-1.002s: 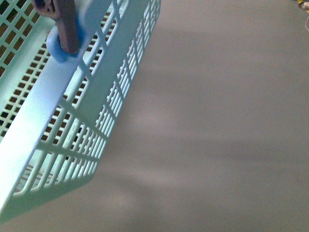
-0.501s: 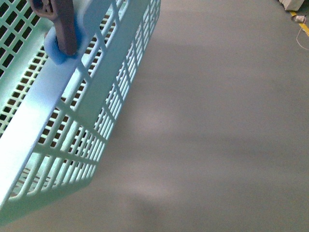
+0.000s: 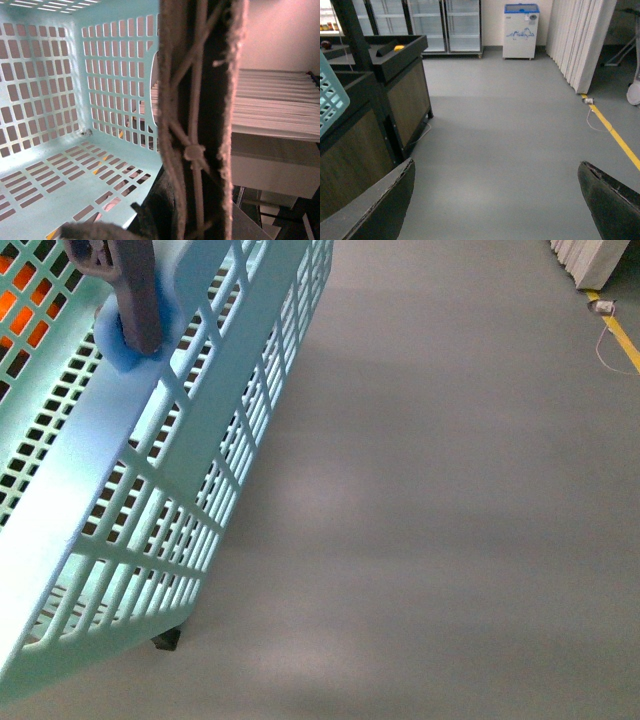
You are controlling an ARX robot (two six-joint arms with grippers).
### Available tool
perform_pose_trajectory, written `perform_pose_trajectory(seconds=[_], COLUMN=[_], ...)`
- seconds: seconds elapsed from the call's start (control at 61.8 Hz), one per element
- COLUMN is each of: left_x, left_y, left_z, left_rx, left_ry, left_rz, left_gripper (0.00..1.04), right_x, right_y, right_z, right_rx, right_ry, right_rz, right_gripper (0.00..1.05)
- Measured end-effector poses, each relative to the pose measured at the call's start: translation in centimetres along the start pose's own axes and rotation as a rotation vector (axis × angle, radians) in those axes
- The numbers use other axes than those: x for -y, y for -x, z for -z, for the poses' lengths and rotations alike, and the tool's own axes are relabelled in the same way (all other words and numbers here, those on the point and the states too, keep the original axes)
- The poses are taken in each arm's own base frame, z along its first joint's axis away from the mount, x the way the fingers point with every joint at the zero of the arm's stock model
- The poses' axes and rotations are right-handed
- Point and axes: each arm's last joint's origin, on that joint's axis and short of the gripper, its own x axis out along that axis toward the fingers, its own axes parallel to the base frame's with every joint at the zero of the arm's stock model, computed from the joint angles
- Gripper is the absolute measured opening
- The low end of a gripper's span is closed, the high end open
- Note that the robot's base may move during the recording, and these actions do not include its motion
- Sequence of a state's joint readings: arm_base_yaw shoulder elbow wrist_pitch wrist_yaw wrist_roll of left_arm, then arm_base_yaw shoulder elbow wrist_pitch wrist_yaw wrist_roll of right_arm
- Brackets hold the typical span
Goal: Pick lemon and mango into basket
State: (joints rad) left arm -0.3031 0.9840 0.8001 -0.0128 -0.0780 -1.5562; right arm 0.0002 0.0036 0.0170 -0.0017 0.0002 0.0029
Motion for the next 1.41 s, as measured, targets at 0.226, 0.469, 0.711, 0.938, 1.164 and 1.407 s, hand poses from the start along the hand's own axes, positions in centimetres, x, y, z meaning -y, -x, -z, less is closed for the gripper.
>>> perform_pose_trajectory(seconds=[0.226,0.469,0.711,0.938,1.164,1.407], left_x=[0.0,0.06,0.07,0.07,0.07,0.06], left_y=[0.0,0.02,0.03,0.03,0.03,0.03], left_z=[0.0,0.0,0.21,0.08,0.05,0.05], left_rx=[0.0,0.0,-0.027,-0.004,-0.003,-0.005], left_ry=[0.0,0.001,0.011,-0.001,-0.001,0.0], left_rz=[0.0,0.002,0.003,0.002,0.002,0.002], left_gripper=[0.06,0.06,0.06,0.06,0.06,0.06], right_x=[0.0,0.01,0.01,0.01,0.0,0.0], right_y=[0.0,0.0,0.0,0.0,0.01,0.0], right_z=[0.0,0.0,0.0,-0.01,-0.01,-0.01], right_rx=[0.0,0.0,0.0,0.001,0.002,0.001], right_ry=[0.0,0.0,0.0,0.0,0.0,0.0], right_rz=[0.0,0.003,0.004,0.002,0.0,0.0], right_gripper=[0.96,0.96,0.96,0.96,0.96,0.96])
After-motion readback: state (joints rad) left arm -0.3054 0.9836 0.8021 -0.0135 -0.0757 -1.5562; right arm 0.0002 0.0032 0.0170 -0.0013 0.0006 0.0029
